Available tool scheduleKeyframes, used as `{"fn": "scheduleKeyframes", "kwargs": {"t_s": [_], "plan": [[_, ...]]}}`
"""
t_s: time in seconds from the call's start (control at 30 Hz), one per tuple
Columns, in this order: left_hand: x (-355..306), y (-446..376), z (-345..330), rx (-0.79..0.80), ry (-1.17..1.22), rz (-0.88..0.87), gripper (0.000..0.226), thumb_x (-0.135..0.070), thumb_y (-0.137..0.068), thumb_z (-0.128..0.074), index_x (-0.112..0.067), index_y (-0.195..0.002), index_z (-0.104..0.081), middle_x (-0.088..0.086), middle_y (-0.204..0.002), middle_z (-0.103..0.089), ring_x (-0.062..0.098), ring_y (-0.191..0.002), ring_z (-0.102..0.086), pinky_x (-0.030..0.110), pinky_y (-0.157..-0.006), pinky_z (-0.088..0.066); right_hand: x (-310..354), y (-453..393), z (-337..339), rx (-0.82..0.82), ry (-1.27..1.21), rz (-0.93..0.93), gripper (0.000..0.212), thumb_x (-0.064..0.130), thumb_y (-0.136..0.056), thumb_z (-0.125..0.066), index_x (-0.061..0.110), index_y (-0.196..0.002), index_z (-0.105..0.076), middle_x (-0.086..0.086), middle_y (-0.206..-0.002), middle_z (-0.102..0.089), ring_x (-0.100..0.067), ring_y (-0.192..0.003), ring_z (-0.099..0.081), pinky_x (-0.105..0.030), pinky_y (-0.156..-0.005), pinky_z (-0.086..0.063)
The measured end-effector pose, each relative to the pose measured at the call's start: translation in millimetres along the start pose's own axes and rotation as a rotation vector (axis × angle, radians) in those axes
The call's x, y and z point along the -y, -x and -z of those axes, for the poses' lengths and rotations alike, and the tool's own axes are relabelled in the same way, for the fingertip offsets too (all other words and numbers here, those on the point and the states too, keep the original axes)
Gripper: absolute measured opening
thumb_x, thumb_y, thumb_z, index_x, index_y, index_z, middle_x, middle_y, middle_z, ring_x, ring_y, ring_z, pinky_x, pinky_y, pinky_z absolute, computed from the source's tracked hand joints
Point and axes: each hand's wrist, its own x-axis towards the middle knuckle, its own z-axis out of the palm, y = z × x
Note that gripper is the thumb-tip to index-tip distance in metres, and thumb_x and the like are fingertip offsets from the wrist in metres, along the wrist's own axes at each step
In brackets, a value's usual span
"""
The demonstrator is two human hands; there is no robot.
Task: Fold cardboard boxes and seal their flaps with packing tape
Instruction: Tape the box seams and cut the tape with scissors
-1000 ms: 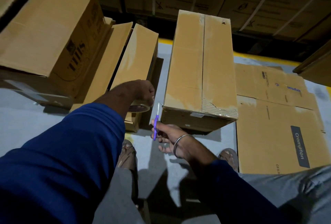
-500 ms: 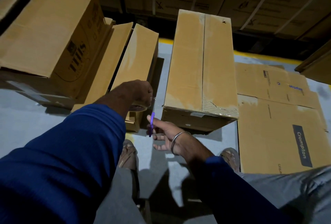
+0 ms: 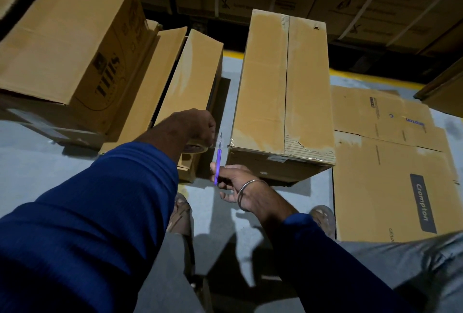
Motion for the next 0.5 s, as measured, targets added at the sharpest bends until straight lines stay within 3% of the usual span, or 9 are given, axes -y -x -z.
{"fn": "scheduleKeyframes", "kwargs": {"t_s": [0.17, 0.5], "plan": [[-3, 2, -1, -0.006, -0.021, -0.005, 0.028, -0.018, -0.088, -0.077, -0.013, -0.115, -0.069, 0.011, -0.123, -0.062, 0.025, -0.105, -0.054, 0.037, -0.079, -0.044, -4, 0, -5, -0.022, -0.037, 0.022, 0.02, 0.032, -0.09, -0.079, 0.016, -0.085, -0.069, 0.001, -0.073, -0.063, -0.006, -0.055, -0.043, -0.022, -0.057, -0.045], [2, 2, -1, -0.037, -0.095, 0.022, 0.025, -0.02, -0.087, -0.076, -0.017, -0.111, -0.069, 0.007, -0.119, -0.062, 0.026, -0.105, -0.057, 0.038, -0.081, -0.049, 10, 0, -8, -0.032, -0.013, -0.03, 0.041, 0.056, -0.078, -0.083, 0.019, -0.075, -0.065, 0.001, -0.071, -0.06, -0.011, -0.061, -0.05, -0.028, -0.062, -0.047]]}}
